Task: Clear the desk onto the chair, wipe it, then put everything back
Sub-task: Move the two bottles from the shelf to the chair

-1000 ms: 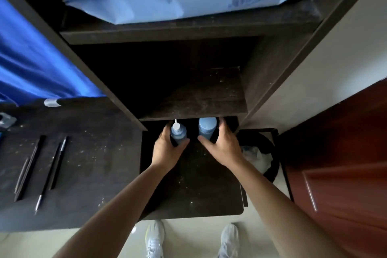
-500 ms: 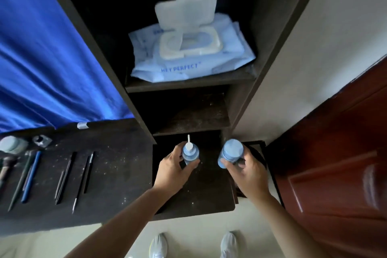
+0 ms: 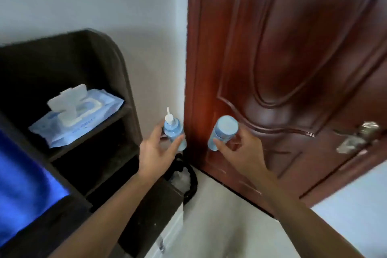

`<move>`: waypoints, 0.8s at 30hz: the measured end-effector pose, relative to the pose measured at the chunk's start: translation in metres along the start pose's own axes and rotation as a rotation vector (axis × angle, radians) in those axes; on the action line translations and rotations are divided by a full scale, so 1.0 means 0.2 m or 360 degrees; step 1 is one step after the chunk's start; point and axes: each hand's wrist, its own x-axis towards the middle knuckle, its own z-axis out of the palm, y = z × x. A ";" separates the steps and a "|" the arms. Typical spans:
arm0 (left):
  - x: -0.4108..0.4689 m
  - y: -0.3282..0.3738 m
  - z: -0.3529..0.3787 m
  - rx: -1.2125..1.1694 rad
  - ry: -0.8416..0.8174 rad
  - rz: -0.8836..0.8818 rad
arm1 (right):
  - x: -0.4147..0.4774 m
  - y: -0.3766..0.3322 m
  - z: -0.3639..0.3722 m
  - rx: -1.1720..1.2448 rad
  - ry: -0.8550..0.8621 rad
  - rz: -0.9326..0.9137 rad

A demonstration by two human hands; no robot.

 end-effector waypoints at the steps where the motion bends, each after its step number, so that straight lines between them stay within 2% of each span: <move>1: -0.01 0.09 0.08 -0.0071 -0.0094 0.0034 | -0.06 0.00 -0.16 -0.0059 0.0085 0.0046; 5: -0.17 0.49 0.44 -0.0260 -0.0418 0.0216 | -0.36 0.03 -0.78 -0.0303 0.0385 0.0239; 10: -0.64 1.01 0.84 -0.0470 -0.0758 0.0413 | -0.92 0.08 -1.48 -0.0483 0.0707 0.0416; 16: -1.46 1.58 1.28 -0.0564 -0.1186 0.0595 | -1.75 0.15 -2.24 -0.0753 0.0874 0.0744; 19: -1.93 1.87 1.44 -0.0637 -0.1397 0.0540 | -2.16 0.15 -2.62 -0.0930 0.0993 0.0847; 24: -2.57 2.23 1.70 -0.0611 -0.1619 0.0472 | -2.72 0.21 -3.16 -0.1138 0.0958 0.1037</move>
